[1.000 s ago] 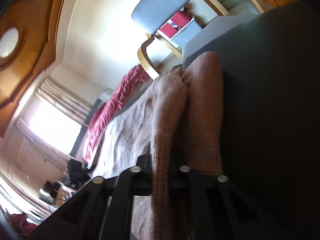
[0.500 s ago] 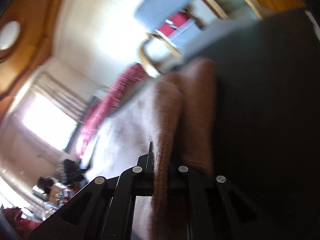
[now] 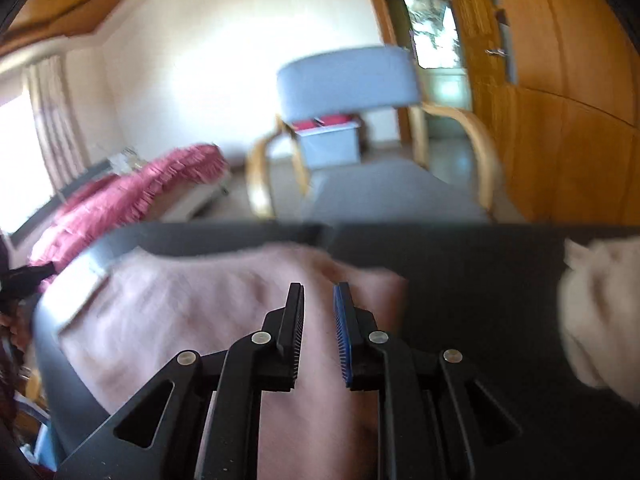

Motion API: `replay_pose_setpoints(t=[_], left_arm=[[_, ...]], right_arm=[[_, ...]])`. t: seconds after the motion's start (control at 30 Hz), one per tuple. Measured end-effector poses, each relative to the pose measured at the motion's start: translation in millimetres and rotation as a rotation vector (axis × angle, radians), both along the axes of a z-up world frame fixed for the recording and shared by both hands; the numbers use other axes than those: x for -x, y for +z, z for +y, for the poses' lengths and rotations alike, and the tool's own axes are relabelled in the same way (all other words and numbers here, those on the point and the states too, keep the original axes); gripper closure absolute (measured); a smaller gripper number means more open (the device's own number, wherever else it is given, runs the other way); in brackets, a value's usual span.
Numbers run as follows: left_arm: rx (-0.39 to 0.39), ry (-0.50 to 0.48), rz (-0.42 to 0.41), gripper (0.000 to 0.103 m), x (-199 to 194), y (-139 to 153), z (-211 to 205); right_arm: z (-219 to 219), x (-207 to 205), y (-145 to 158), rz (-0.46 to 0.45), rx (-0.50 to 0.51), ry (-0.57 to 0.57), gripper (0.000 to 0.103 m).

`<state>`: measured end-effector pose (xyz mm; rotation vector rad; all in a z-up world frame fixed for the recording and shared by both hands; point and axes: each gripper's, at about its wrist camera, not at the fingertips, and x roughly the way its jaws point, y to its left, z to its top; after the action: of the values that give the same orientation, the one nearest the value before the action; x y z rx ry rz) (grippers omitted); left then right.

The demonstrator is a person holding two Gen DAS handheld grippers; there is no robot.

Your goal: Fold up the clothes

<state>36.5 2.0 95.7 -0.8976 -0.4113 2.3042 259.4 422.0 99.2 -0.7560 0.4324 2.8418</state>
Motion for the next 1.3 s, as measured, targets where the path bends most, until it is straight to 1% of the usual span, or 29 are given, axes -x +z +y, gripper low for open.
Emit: replay_pose_setpoints(t=[0.03, 0.13, 0.2, 0.23, 0.27, 0.33, 0.37, 0.43, 0.47, 0.53, 0.57, 0.6, 0.67, 0.77, 0.83, 0.93, 1.0, 1.03, 1.07, 1.17, 1.2, 1.3], left_arm=[[0.019, -0.038, -0.002, 0.087, 3.8, -2.8, 25.1], [0.123, -0.137, -0.021, 0.087, 12.3, -28.5, 86.4], [0.170, -0.160, -0.061, 0.087, 19.4, -51.2, 111.1], [0.193, -0.168, -0.083, 0.087, 23.1, -62.9, 122.4], [0.175, -0.167, -0.093, 0.087, 24.5, -71.0, 123.1], [0.110, -0.160, -0.104, 0.087, 25.7, -84.6, 116.9], [0.059, -0.161, -0.127, 0.088, 28.1, -90.2, 109.9], [-0.020, -0.141, -0.173, 0.088, 33.8, -98.7, 93.7], [-0.050, -0.134, -0.196, 0.091, 36.3, -101.9, 86.7], [-0.074, -0.131, -0.217, 0.091, 38.2, -105.4, 83.1], [-0.073, -0.131, -0.216, 0.091, 37.6, -105.7, 82.2], [-0.065, -0.130, -0.209, 0.091, 36.2, -105.1, 82.6], [-0.063, -0.132, -0.206, 0.091, 34.3, -104.9, 81.7], [-0.070, -0.135, -0.209, 0.091, 37.3, -108.8, 83.0], [-0.075, -0.136, -0.211, 0.091, 40.4, -111.9, 84.9], [-0.077, -0.138, -0.211, 0.091, 40.7, -112.7, 84.9], [-0.082, -0.139, -0.214, 0.091, 41.2, -113.4, 84.1], [-0.083, -0.139, -0.215, 0.091, 41.8, -113.2, 84.9], [-0.085, -0.140, -0.216, 0.091, 42.5, -112.9, 86.2], [-0.093, -0.141, -0.219, 0.091, 44.5, -114.4, 82.1], [-0.096, -0.141, -0.220, 0.092, 45.2, -115.0, 80.5], [-0.104, -0.143, -0.222, 0.092, 46.7, -115.8, 76.3]], right_arm=[[-5.7, 14.7, -0.5, -0.007, 0.010, 0.020, 0.086], [-25.7, 64.7, -14.3, -0.075, 0.003, 0.080, 0.086], [-39.1, 91.6, -26.8, -0.118, -0.008, 0.122, 0.086], [-48.2, 97.9, -34.8, -0.136, -0.004, 0.141, 0.086], [-52.1, 104.2, -42.5, -0.157, 0.010, 0.158, 0.086], [-54.4, 120.8, -56.7, -0.205, 0.044, 0.166, 0.086], [-53.5, 127.4, -63.8, -0.227, 0.069, 0.168, 0.086], [-36.5, 126.3, -71.2, -0.231, 0.145, 0.133, 0.090], [-27.0, 124.4, -73.0, -0.226, 0.178, 0.108, 0.090], [-4.1, 116.2, -77.6, -0.230, 0.222, 0.019, 0.092], [10.5, 108.8, -80.9, -0.210, 0.283, -0.010, 0.098], [23.3, 101.8, -83.4, -0.192, 0.335, -0.034, 0.101], [38.5, 90.1, -83.9, -0.167, 0.371, -0.061, 0.103], [49.1, 79.1, -81.0, -0.166, 0.313, -0.142, 0.103], [52.9, 77.1, -81.9, -0.171, 0.308, -0.153, 0.103], [51.9, 72.5, -79.1, -0.164, 0.303, -0.148, 0.103], [49.2, 67.4, -69.9, -0.124, 0.312, -0.137, 0.101], [43.9, 73.1, -63.0, -0.105, 0.291, -0.123, 0.098], [38.6, 79.0, -56.6, -0.092, 0.272, -0.103, 0.098], [24.3, 100.4, -44.6, -0.113, 0.245, 0.003, 0.098], [24.8, 111.0, -49.4, -0.141, 0.265, 0.013, 0.098], [36.2, 129.6, -76.4, -0.233, 0.318, -0.030, 0.098]])
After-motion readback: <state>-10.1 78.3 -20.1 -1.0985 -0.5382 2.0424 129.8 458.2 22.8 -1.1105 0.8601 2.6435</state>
